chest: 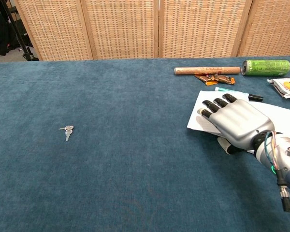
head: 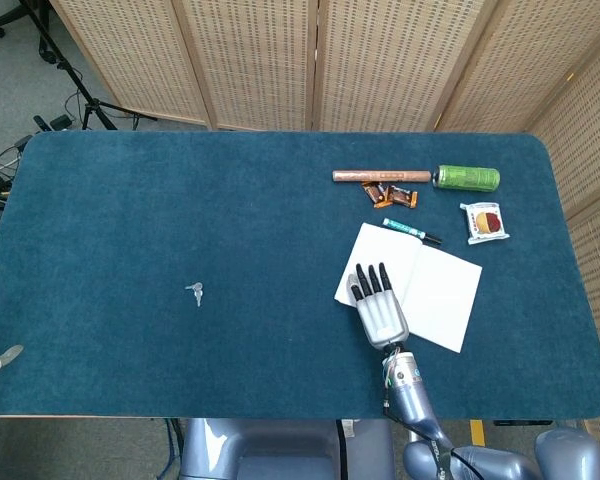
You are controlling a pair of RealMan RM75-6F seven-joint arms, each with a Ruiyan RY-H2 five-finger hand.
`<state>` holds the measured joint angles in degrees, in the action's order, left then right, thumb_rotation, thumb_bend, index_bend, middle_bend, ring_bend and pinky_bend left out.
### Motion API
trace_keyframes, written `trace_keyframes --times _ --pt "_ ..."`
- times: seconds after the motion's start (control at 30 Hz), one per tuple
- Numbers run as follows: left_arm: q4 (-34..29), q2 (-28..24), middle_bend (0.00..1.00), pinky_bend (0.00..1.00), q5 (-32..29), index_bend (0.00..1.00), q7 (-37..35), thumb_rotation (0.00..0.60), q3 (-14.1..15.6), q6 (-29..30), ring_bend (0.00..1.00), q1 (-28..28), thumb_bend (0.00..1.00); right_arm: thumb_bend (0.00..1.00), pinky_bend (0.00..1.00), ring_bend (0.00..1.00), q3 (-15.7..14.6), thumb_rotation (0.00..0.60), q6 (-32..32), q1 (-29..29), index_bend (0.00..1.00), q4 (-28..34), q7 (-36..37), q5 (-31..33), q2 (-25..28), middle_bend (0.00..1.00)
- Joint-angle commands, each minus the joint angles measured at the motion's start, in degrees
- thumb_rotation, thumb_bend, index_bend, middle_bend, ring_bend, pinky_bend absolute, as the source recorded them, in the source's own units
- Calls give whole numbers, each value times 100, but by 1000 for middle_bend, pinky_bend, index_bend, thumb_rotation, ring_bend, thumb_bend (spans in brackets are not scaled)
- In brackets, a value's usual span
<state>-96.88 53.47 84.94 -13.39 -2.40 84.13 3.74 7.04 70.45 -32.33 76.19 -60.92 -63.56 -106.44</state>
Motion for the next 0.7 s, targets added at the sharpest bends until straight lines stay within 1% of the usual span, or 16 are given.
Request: trace_keyframes --times 0.03,0.13,0.33,0.4,0.47,0.57,0.7 --pt "1 1 0 0 5 0 2 600 3 1 0 0 0 696 58 18 5 600 -27 7 0 -44 124 -11 1 32" --pt "0 -4 0 0 -10 0 -15 600 -2 -3 0 1 0 765 98 59 36 600 -66 65 5 -67 632 -81 39 62" --pt "0 -13 0 0 6 0 -43 600 7 6 0 -7 0 874 149 87 124 600 -12 249 30 -69 1630 -181 94 75" --pt "4 -14 0 0 17 0 -61 600 11 19 0 -15 0 888 160 89 136 600 36 337 38 -41 2075 -275 149 75" --pt "6 -23 0 0 50 0 -91 600 21 51 0 -29 0 918 173 89 190 600 123 489 46 98 2727 -346 246 75" --pt "19 -30 0 0 105 0 -135 600 37 111 0 -57 0 966 185 90 211 600 194 660 56 240 3498 -480 411 75" --pt "38 -27 0 0 169 0 -178 600 61 177 0 -90 0 981 195 89 294 600 173 863 58 501 4347 -457 662 75"
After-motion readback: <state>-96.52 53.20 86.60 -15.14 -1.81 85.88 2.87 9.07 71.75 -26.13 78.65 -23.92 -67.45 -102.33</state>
